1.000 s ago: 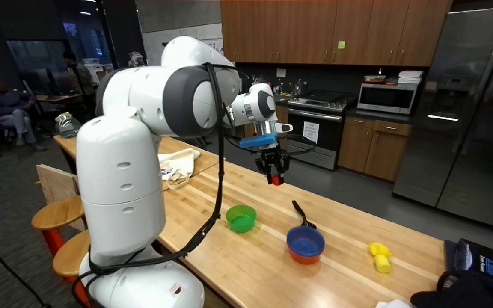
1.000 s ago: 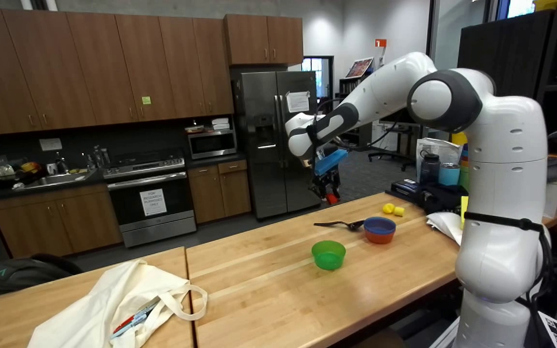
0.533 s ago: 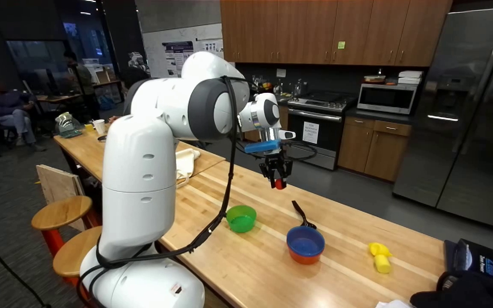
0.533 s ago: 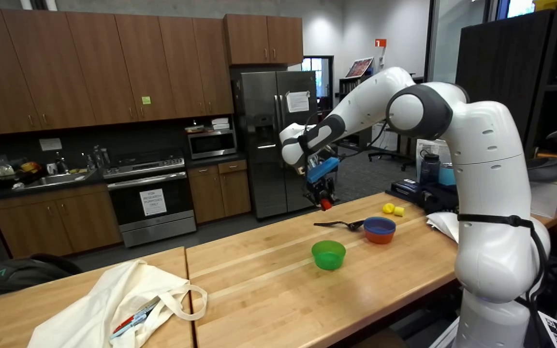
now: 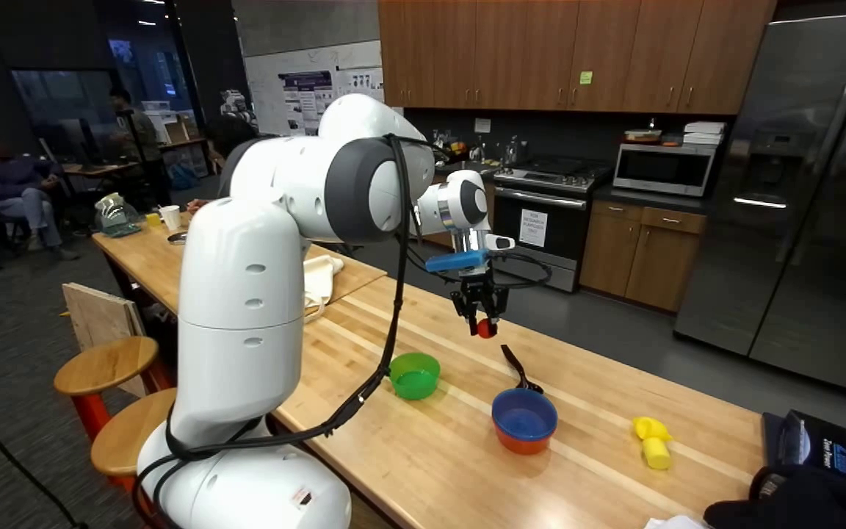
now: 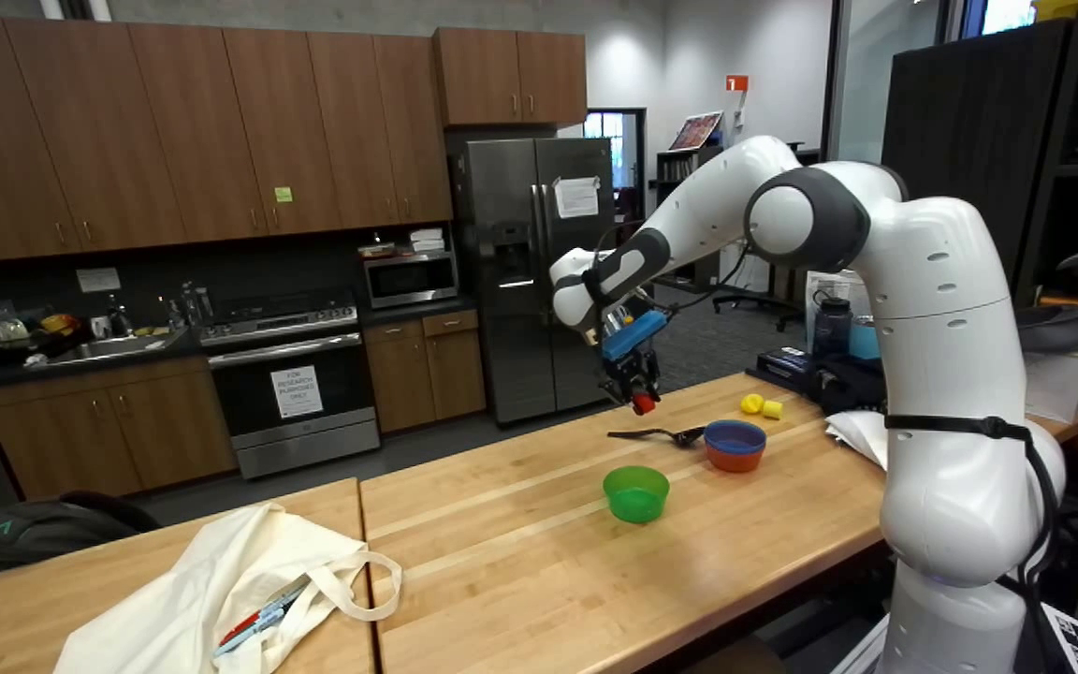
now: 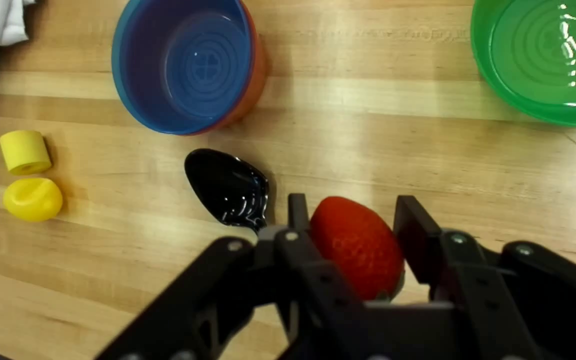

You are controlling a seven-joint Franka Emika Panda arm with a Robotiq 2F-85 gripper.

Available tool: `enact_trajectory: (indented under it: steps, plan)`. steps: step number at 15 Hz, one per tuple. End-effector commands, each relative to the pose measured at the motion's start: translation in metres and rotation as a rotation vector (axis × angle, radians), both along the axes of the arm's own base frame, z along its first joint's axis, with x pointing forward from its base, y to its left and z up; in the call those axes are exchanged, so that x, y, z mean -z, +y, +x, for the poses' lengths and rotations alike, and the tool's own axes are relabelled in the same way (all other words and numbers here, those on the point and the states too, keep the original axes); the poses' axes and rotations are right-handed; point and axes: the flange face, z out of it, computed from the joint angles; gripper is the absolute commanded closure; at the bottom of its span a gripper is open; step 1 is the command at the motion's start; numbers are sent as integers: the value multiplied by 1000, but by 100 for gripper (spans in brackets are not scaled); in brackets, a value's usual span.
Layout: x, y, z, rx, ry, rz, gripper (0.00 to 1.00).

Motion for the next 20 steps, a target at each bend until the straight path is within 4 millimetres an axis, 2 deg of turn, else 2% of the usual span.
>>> enact_trajectory:
  steps: [1,4,8,11,15,20]
  plan:
    - [10,-29,-10,74,28,-25,72]
    - [12,-40,-17,94,38,-36,71]
    - [23,-37,-31,77,62,-65,71]
    - [38,-19,-53,18,103,-80,71]
    - [53,17,-81,-50,137,-95,69]
    - [58,55,-107,-124,150,-116,67]
